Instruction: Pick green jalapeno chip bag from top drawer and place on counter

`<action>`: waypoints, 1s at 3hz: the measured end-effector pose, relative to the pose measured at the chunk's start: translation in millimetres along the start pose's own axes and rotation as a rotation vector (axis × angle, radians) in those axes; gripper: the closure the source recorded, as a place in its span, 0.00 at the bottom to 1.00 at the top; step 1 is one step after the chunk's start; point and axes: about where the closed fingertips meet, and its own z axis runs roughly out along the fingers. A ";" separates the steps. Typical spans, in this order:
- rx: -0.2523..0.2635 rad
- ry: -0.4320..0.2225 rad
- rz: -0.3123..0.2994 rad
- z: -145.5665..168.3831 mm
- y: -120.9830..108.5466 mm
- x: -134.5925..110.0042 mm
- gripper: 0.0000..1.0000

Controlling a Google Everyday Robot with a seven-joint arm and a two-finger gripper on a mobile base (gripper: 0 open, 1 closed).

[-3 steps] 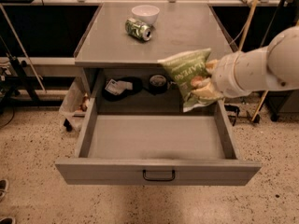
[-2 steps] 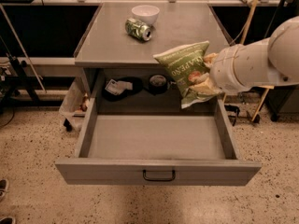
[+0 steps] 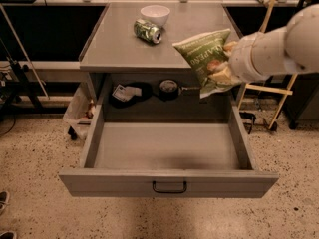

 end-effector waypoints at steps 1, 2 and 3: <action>0.078 0.110 -0.008 10.9 -76.2 12.7 1.00; 0.073 0.298 -0.034 37.4 -127.3 45.2 1.00; 0.072 0.366 -0.067 41.9 -154.9 32.7 1.00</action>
Offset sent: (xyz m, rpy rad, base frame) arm 0.2888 0.0107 0.2579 -0.4039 -0.2817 -0.1771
